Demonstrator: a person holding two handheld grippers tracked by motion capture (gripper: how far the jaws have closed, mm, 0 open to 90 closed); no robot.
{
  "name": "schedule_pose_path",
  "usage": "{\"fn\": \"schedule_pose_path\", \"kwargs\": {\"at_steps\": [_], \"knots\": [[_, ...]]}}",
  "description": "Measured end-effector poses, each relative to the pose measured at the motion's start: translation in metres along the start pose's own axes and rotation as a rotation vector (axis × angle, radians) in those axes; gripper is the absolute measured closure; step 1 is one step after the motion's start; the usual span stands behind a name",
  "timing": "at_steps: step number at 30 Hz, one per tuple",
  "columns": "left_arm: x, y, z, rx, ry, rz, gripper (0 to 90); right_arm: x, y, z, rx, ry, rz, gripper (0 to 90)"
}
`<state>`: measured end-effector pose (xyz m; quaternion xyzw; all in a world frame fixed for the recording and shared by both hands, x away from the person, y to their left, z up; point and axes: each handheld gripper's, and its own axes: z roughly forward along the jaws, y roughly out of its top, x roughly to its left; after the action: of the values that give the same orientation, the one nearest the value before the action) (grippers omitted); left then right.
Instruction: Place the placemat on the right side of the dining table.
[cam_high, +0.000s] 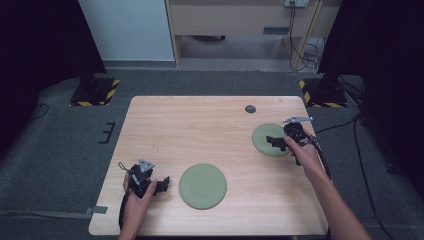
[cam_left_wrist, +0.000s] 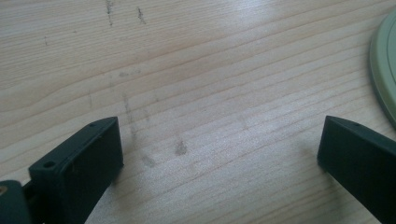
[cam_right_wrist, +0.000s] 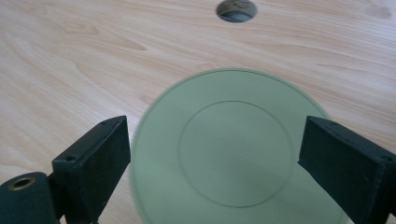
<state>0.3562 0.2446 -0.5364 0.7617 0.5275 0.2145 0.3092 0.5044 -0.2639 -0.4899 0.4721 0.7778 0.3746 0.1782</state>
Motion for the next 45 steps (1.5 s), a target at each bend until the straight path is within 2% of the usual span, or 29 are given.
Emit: {"fn": "schedule_pose_path", "kwargs": {"at_steps": [5, 10, 30, 45], "knots": [[0.0, 0.0, 0.0, 0.0, 0.0, 0.0, 0.0, 0.019, -0.002, -0.001, 0.01, 0.04, -0.055, 9.0], [0.0, 0.0, 0.0, 0.0, 0.0, 0.0, 0.0, 0.032, -0.005, -0.002, 0.012, 0.062, -0.075, 8.9], [0.0, 0.0, 0.0, 0.0, 0.0, 0.0, 0.0, 0.06, -0.023, -0.011, 0.025, 0.096, -0.124, 7.9], [0.0, 0.0, 0.0, 0.0, 0.0, 0.0, 0.0, 0.08, -0.042, -0.012, 0.057, 0.094, -0.154, 8.0]]}}
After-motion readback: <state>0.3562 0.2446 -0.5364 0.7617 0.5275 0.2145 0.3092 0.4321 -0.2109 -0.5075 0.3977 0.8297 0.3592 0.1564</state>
